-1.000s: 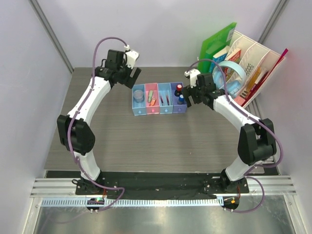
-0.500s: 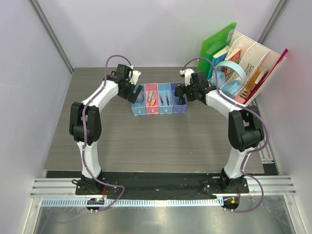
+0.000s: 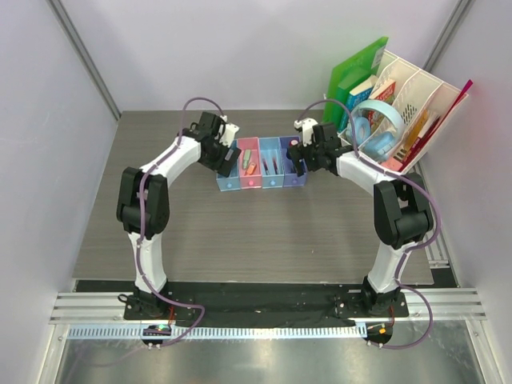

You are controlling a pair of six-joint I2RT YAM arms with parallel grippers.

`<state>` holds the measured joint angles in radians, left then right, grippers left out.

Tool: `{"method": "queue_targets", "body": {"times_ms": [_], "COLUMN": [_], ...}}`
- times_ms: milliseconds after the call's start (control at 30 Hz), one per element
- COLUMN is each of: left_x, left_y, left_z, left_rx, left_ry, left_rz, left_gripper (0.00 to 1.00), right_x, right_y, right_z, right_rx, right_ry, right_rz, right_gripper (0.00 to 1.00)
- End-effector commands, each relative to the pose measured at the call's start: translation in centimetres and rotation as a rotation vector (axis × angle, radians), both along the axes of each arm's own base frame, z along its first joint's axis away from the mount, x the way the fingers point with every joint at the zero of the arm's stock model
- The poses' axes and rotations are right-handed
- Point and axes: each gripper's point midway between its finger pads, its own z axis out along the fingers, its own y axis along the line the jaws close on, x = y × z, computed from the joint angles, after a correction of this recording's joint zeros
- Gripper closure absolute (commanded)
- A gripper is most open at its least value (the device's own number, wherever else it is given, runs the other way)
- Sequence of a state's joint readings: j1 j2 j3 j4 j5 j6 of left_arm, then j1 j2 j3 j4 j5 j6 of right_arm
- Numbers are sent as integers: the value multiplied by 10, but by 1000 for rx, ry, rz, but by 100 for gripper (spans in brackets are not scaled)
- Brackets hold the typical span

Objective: Sort the stationery into containers
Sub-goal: Move the storage box to the center of the board.

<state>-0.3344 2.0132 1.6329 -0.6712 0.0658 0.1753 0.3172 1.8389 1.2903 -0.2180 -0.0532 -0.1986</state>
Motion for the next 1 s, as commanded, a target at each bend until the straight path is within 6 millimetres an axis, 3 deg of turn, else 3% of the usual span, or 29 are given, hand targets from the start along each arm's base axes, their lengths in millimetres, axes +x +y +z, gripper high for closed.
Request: {"method": "queue_targets", "body": {"times_ms": [0, 200, 367, 633, 867, 967], "left_x": [-17, -46, -64, -78, -79, -79], "left_y": [-15, -21, -20, -14, -17, -18], "left_z": [-9, -23, -20, -19, -13, -8], "left_rx": [-22, -5, 13, 28, 19, 15], "left_ry": [37, 100, 107, 115, 108, 99], "left_rz": [-34, -75, -103, -122, -132, -142], "left_gripper": [12, 12, 12, 12, 11, 11], "right_x": [-9, -38, -73, -128, -130, -130], "right_y": [7, 19, 27, 33, 31, 32], "right_z": [14, 16, 25, 5, -1, 8], "right_rx": [14, -5, -3, -48, -62, -52], "right_ry": [-33, -20, -20, 34, 46, 22], "right_rz": [12, 46, 95, 188, 189, 194], "right_gripper": [0, 0, 1, 0, 0, 0]}}
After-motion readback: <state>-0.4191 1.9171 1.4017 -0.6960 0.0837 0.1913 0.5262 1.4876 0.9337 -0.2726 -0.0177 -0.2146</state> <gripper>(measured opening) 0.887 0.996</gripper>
